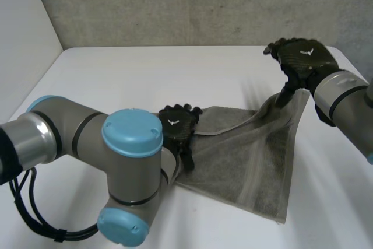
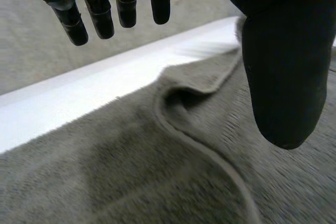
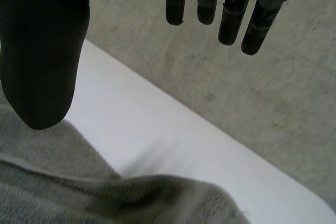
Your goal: Fold the towel.
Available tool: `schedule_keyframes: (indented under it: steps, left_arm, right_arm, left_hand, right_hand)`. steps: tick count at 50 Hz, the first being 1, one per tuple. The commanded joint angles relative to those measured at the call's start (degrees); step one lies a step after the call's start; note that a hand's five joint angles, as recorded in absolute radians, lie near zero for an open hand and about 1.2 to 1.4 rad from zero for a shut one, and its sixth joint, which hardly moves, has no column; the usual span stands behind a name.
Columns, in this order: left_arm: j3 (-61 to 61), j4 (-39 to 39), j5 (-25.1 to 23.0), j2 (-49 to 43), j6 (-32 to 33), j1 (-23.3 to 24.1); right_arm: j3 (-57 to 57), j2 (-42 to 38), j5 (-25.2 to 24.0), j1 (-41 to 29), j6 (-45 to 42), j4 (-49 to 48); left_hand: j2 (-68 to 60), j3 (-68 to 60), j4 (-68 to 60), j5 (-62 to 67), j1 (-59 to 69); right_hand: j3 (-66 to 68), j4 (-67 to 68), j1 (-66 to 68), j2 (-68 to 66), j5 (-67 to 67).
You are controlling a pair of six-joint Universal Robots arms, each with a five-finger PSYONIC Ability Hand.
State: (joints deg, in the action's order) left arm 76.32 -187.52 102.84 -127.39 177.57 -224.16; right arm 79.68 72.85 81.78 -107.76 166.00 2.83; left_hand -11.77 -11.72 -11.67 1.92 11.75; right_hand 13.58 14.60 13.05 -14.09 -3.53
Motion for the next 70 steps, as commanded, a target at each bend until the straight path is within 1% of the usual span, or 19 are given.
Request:
schedule_keyframes:
  steps: [1,7,12,14,15,17,19,23,26,29,34,40,48,53,62,65,66,67,70]
  left_arm:
    - [-4.33,-1.27,2.98,-4.08,0.24,-0.05]
    - [-7.15,-1.27,3.07,-7.7,0.5,-0.05]
    - [-10.67,-1.27,2.8,-11.04,0.59,-0.05]
    - [-12.77,-1.09,2.8,-12.44,0.68,-0.13]
    - [-12.78,-1.09,2.8,-12.44,0.68,-0.13]
    - [-14.0,-0.56,2.54,-12.71,0.94,-0.22]
    - [-13.92,-0.39,2.54,-12.45,1.46,-0.48]
    - [-13.22,0.14,2.72,-11.12,3.31,-1.1]
    - [-9.37,1.63,2.98,-5.61,6.21,-3.46]
    - [-7.15,1.72,2.89,-2.95,6.74,-4.44]
    - [3.54,1.19,2.1,10.11,7.09,-7.77]
    - [10.86,1.19,1.75,20.52,7.09,-9.63]
    - [20.62,1.19,-7.39,37.48,8.76,-12.35]
    - [25.71,1.02,-12.22,45.46,12.18,-15.51]
    - [29.32,1.02,-12.58,48.03,13.07,-15.95]
    - [29.76,0.67,-12.58,47.85,13.07,-16.22]
    - [29.67,0.15,-12.58,47.41,13.07,-16.91]
    - [29.67,0.14,-12.58,47.41,13.07,-16.92]
    - [28.53,-2.41,-12.67,46.71,13.16,-19.91]
  right_arm:
    - [-0.23,-4.9,-0.04,1.32,-0.06,-0.11]
    - [-0.4,-6.14,-0.04,1.5,0.03,-0.46]
    - [0.12,-6.49,-0.39,2.46,0.2,-2.92]
    - [0.04,-6.58,-0.57,2.46,0.29,-2.92]
    - [0.04,-6.58,-0.57,2.46,0.29,-2.92]
    - [-0.05,-6.76,-0.83,2.81,0.47,-3.0]
    - [-0.23,-6.76,-1.01,3.07,0.56,-2.92]
    - [-0.84,-7.2,-1.97,3.52,0.64,-2.57]
    - [-1.54,-7.55,-7.14,3.52,0.12,-1.87]
    - [-2.07,-7.64,-9.0,3.6,0.03,-0.9]
    - [-5.4,-8.16,-13.22,3.6,-0.41,5.59]
    - [-7.87,-8.69,-14.81,3.17,-0.59,9.56]
    - [-8.49,-10.18,-19.73,0.88,-5.24,9.47]
    - [-15.67,-18.95,-22.01,-5.17,-7.53,10.52]
    - [-27.21,-29.96,-25.09,-10.81,-7.62,18.35]
    - [-31.52,-33.83,-27.55,-12.48,-8.06,23.8]
    - [-34.65,-35.57,-27.72,-12.65,-8.49,26.85]
    - [-39.38,-37.41,-26.86,-12.66,-8.93,29.14]
    - [-45.84,-39.01,-23.95,-12.66,-8.85,30.22]
  left_hand:
    - [-4.98,-5.03,-5.08,4.84,5.01]
    - [-12.07,-12.12,-12.17,11.92,12.09]
    - [-24.34,-24.39,-24.45,24.2,24.37]
    - [-44.77,-44.82,-44.87,44.62,44.8]
    - [-44.87,-44.92,-44.97,44.72,44.89]
    - [-61.27,-61.32,-61.37,61.12,61.3]
    - [-67.85,-67.9,-67.95,67.7,67.87]
    - [-68.23,-68.28,-68.33,68.08,68.25]
    - [-68.23,-68.28,-68.33,68.08,68.25]
    - [-68.23,-68.28,-68.33,68.08,68.25]
    - [-68.23,-68.28,-68.33,68.08,68.25]
    - [-68.23,-68.28,-68.33,68.08,68.25]
    - [-68.23,-68.28,-68.33,68.08,68.25]
    - [-68.23,-68.28,-68.33,68.08,68.25]
    - [-68.23,-68.28,-68.33,68.08,68.25]
    - [-68.23,-68.28,-68.33,68.08,68.25]
    - [-68.23,-68.28,-68.33,68.08,68.25]
    - [-68.23,-68.28,-68.33,68.08,68.25]
    - [-68.23,-68.28,-68.33,68.08,68.25]
  right_hand:
    - [-3.58,-4.6,-3.05,4.09,3.53]
    - [-3.58,-4.6,-3.05,4.09,3.53]
    - [-3.58,-4.6,-3.05,4.09,3.53]
    - [-3.58,-4.6,-3.05,4.09,3.53]
    - [-3.58,-4.6,-3.05,4.09,3.53]
    - [-0.65,-1.67,-0.12,1.16,0.6]
    - [1.03,0.01,1.56,-0.52,-1.08]
    - [3.4,2.38,3.93,-2.89,-3.45]
    - [3.57,2.55,4.1,-3.06,-3.62]
    - [3.57,2.55,4.1,-3.06,-3.62]
    - [3.57,2.55,4.1,-3.06,-3.62]
    - [3.57,2.55,4.1,-3.06,-3.62]
    - [2.39,1.37,2.92,-1.89,-2.44]
    - [2.23,1.2,2.75,-1.72,-2.27]
    - [1.38,0.36,1.91,-0.88,-1.43]
    - [7.61,6.59,8.13,-7.1,-7.66]
    - [30.26,29.24,30.78,-29.75,-30.3]
    - [65.29,64.27,65.81,-64.78,-65.34]
    - [66.42,65.4,66.95,-65.91,-66.47]
